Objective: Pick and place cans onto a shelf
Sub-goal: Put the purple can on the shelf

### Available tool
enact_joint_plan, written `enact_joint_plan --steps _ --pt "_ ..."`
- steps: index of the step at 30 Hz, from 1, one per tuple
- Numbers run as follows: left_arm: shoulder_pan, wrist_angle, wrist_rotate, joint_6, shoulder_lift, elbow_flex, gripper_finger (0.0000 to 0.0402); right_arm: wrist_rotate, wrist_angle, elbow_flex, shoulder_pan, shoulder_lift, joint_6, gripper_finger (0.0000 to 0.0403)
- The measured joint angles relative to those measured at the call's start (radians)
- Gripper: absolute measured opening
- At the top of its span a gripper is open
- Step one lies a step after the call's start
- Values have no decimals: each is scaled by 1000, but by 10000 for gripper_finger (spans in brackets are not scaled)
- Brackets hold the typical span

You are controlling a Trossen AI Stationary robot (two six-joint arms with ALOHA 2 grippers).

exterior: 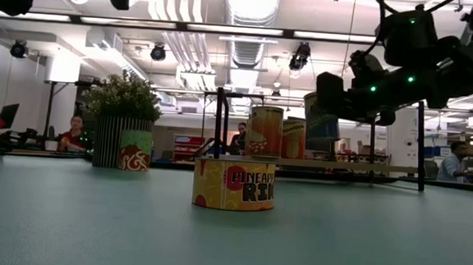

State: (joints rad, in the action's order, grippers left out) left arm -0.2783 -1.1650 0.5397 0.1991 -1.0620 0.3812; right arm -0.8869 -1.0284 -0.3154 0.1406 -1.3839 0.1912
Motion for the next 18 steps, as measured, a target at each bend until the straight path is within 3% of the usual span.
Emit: enact_joint_plan --steps 18 --pt "0 0 0 -2 4 -2 325 -31 -1 -27 28 -144 46 278"
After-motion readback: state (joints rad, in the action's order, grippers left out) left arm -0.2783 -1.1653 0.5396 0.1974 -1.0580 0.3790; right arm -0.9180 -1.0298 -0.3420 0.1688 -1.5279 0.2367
